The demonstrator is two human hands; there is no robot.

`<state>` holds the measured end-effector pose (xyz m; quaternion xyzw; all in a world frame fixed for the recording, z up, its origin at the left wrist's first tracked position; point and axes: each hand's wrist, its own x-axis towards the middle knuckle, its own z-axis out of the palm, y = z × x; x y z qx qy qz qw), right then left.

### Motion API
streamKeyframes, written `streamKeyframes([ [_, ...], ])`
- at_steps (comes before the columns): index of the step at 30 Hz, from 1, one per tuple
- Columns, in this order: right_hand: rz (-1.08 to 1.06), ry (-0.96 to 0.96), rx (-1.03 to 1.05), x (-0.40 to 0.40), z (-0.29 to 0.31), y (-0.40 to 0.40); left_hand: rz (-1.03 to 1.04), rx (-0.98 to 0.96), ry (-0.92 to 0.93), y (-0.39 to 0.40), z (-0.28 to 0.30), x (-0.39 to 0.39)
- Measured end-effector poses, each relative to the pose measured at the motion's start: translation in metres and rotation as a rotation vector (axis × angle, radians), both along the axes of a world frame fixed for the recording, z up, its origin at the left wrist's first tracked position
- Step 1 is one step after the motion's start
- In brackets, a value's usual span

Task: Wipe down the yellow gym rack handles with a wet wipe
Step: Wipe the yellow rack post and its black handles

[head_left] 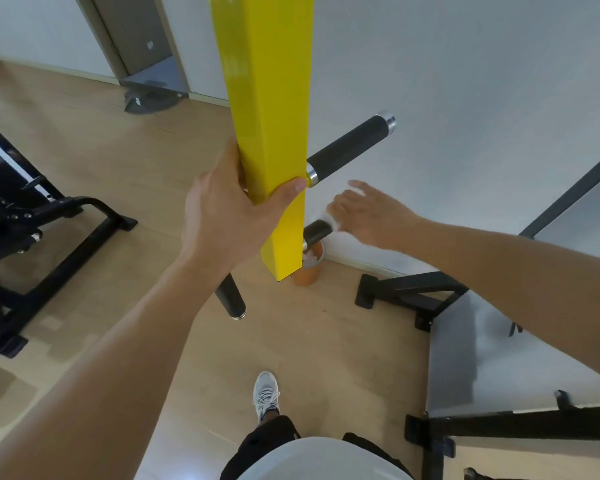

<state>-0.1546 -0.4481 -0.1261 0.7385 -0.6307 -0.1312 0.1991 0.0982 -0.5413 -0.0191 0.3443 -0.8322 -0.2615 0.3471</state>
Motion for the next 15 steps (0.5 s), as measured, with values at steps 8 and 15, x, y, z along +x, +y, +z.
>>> streamKeyframes([
  [8, 0.214, -0.027, 0.015, 0.061, -0.019, -0.034, 0.033, -0.032, -0.016, -0.003, 0.002, 0.001],
  [15, -0.058, 0.026, 0.000, -0.020, 0.001, -0.004, 0.010, 0.008, -0.021, -0.002, 0.003, 0.000],
])
